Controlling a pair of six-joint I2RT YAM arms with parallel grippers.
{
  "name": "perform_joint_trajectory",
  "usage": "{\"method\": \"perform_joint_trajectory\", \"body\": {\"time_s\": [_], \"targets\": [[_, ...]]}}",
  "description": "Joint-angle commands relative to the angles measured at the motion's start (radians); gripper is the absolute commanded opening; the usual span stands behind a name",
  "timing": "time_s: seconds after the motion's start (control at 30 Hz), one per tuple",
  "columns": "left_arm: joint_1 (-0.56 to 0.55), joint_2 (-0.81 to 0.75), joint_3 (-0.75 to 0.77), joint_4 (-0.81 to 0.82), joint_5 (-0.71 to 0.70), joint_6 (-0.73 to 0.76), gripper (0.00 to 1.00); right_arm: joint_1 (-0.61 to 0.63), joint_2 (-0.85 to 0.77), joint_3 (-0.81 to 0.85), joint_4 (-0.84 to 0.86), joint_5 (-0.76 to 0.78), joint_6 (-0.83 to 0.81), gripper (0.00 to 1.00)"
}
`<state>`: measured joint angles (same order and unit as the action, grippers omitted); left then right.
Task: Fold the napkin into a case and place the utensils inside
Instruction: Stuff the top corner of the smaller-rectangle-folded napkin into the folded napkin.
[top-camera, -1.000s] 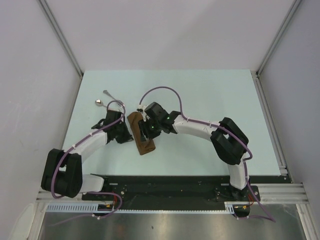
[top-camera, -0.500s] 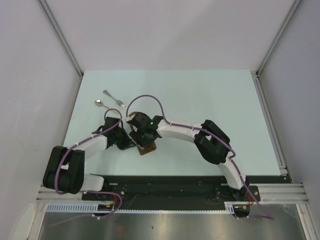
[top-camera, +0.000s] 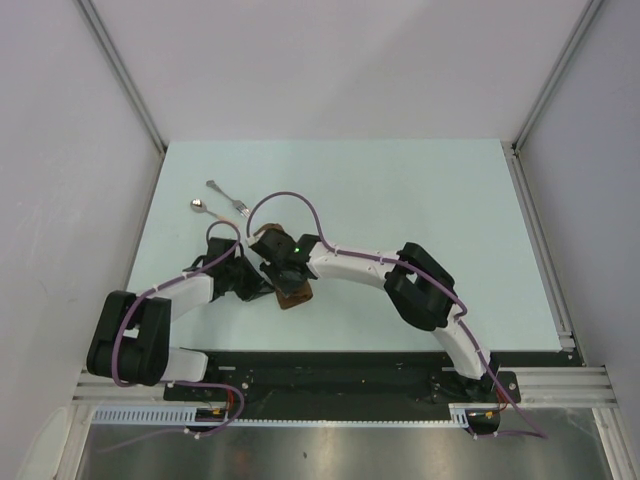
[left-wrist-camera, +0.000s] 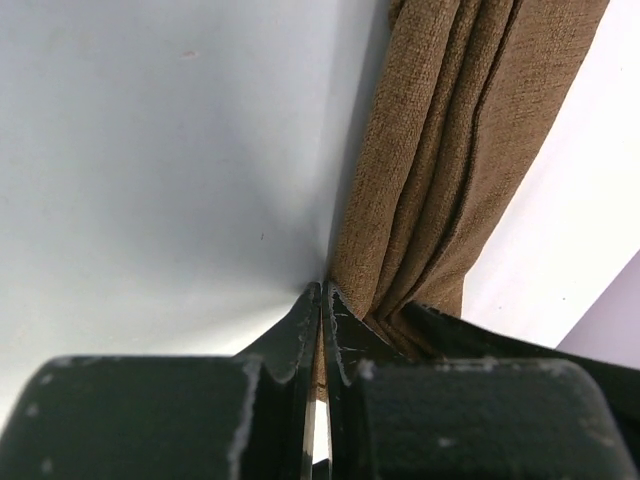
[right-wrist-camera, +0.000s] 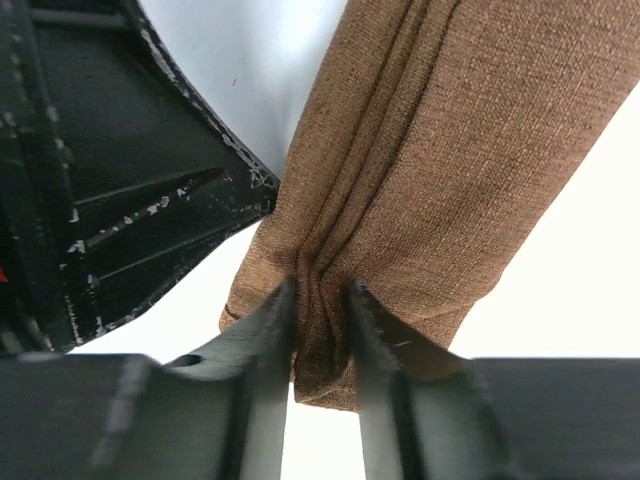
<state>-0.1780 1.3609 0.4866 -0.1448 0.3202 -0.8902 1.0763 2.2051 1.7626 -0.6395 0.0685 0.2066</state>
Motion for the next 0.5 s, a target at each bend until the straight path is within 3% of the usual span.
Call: {"method": "perform_joint_trajectory", "body": {"time_s": [0.0,0.13,0.23,0.33,0.47], "targets": [[0.003,0.006,-0.025,0.013,0.014,-0.016,0.07,-0.006,-0.01,0.047,-0.008,0.005,0.004,0.24],[0.003,0.009,-0.032,0.014,0.016,-0.019,0.07,-0.006,-0.034,0.049,-0.002,0.002,0.008,0.1],[0.003,0.012,-0.039,0.022,0.022,-0.021,0.07,-0.007,-0.053,0.054,-0.005,-0.001,0.014,0.08],[0.003,0.012,-0.039,0.022,0.02,-0.018,0.07,-0.016,-0.062,0.041,0.003,-0.024,0.02,0.21],[0.005,0.007,-0.039,0.014,0.022,-0.015,0.07,-0.024,-0.062,0.021,-0.002,-0.035,0.027,0.28]]}}
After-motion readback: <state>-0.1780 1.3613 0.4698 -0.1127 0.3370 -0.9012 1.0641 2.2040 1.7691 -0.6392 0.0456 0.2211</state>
